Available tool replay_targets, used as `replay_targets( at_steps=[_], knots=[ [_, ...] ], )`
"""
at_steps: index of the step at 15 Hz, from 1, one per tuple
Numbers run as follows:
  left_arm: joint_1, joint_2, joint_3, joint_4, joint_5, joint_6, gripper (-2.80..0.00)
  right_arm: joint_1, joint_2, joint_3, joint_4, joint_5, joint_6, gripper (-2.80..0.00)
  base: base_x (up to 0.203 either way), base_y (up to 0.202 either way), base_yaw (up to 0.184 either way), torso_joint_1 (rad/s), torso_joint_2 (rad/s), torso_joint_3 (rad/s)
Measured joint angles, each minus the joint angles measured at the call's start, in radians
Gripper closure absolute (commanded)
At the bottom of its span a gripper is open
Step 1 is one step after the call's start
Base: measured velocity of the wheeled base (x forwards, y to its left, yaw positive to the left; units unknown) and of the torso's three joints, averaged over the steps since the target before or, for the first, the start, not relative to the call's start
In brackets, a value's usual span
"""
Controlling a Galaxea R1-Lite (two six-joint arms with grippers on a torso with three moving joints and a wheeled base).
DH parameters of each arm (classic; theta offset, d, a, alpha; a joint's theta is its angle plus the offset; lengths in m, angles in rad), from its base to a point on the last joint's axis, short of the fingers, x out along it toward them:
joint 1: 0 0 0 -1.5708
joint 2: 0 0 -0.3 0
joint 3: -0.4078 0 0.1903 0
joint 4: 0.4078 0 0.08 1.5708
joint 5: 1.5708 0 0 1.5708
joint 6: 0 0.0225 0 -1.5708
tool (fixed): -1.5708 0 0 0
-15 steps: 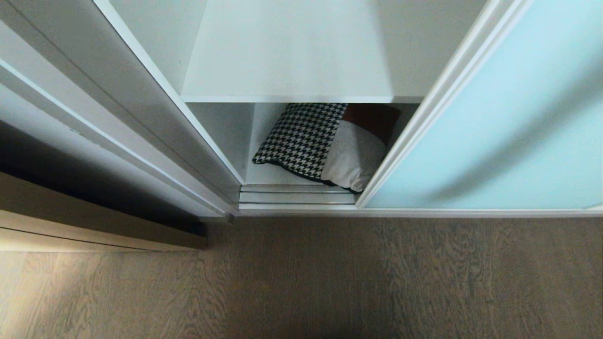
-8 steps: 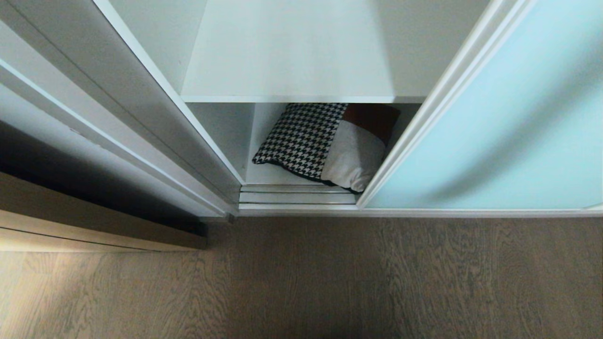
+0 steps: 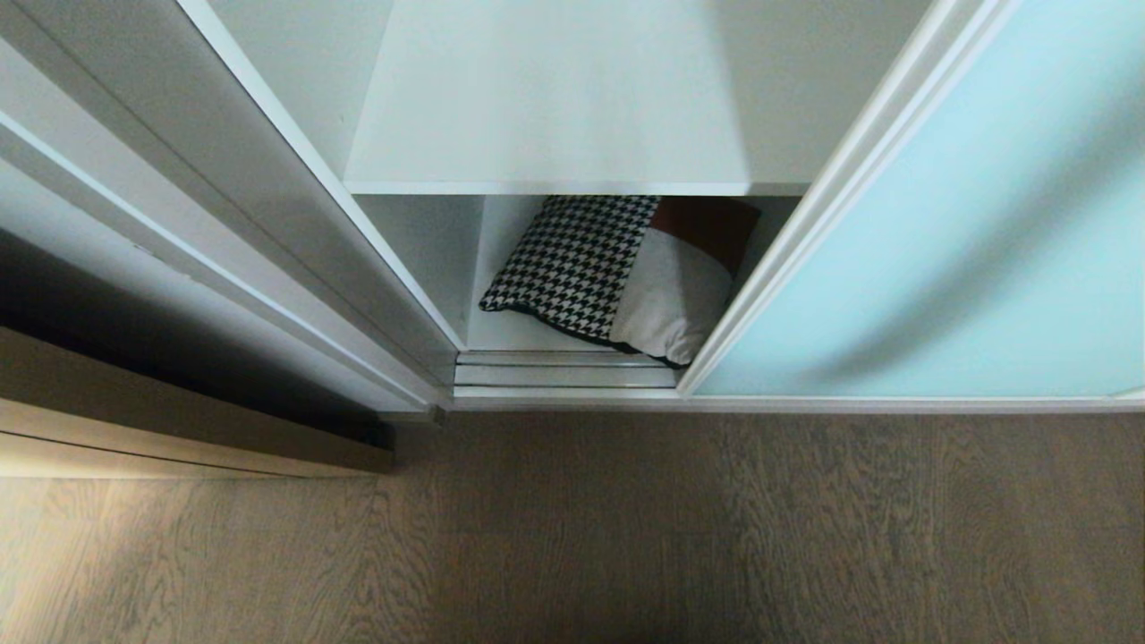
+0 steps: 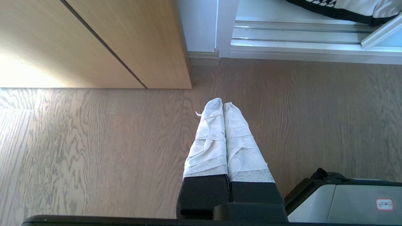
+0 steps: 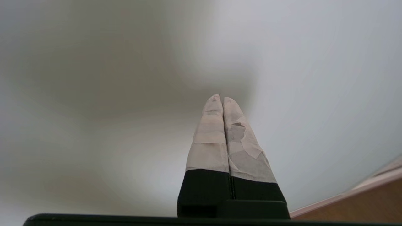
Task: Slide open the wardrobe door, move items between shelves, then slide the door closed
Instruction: Close the door
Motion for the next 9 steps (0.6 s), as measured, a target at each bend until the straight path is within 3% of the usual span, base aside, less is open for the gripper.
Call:
replay_targets(
  at_steps=[9],
  knots=[
    [0.000, 0.000, 0.000, 0.000, 0.000, 0.000, 0.00, 0.003, 0.080, 0.016, -0.013, -0.012, 0.091, 0.00, 0.000, 0.000, 0.000, 0.000, 0.00, 0.000]
  ],
)
